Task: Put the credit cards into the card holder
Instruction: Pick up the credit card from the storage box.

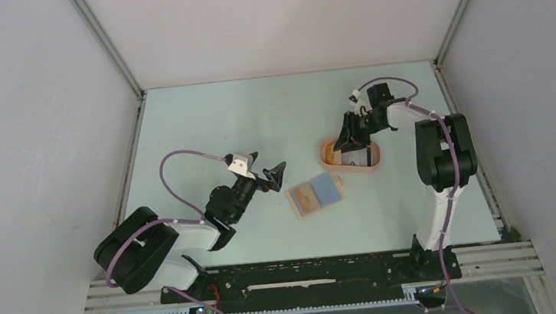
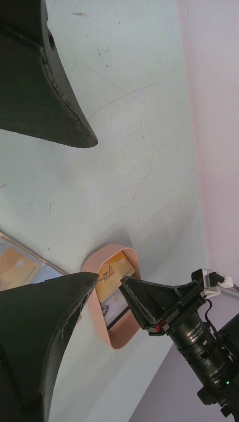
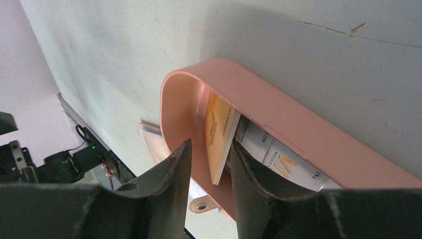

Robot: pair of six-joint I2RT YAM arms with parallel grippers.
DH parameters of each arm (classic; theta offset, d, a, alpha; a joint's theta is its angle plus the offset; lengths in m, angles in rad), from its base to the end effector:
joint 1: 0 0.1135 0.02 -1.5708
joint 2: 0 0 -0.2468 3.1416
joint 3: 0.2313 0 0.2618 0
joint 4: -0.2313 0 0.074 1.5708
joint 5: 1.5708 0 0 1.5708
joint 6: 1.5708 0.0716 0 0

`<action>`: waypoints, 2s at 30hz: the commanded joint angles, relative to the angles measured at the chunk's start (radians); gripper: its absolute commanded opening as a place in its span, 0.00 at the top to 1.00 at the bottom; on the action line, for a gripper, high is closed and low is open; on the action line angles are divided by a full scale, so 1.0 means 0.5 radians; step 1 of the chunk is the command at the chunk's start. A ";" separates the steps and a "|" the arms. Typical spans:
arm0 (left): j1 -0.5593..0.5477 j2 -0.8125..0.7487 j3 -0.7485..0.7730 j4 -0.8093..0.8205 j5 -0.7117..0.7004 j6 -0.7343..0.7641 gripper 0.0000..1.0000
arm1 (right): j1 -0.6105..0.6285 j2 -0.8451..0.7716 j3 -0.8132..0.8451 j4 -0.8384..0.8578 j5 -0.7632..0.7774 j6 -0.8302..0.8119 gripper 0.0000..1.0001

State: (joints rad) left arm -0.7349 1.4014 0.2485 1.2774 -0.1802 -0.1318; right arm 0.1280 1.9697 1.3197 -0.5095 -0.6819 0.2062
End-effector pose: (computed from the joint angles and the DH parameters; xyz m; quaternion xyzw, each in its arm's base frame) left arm 0.2163 -0.1782 0.1662 0.1313 0.6494 -0.2595 0.7027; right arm 0.3978 0.0967 0.1157 -0.0322 0.9245 0.3548 0.1353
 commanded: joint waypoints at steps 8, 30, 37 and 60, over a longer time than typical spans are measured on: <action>-0.007 0.017 0.010 0.093 -0.002 0.018 0.01 | -0.086 0.077 0.024 0.052 -0.469 0.040 0.56; -0.006 0.017 0.010 0.096 0.001 0.018 0.01 | -0.014 0.155 0.027 0.071 -0.352 0.050 0.54; -0.006 0.017 0.007 0.097 -0.002 0.018 0.01 | -0.069 0.120 0.027 0.053 -0.430 0.050 0.56; -0.009 0.014 0.003 0.108 -0.003 0.018 0.01 | -0.239 0.117 0.027 -0.026 -0.544 0.006 0.63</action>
State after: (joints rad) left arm -0.7349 1.4075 0.2485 1.2778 -0.1802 -0.1318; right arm 0.0185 2.0441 1.3197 -0.5072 -0.9268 0.2184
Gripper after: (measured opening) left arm 0.994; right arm 0.381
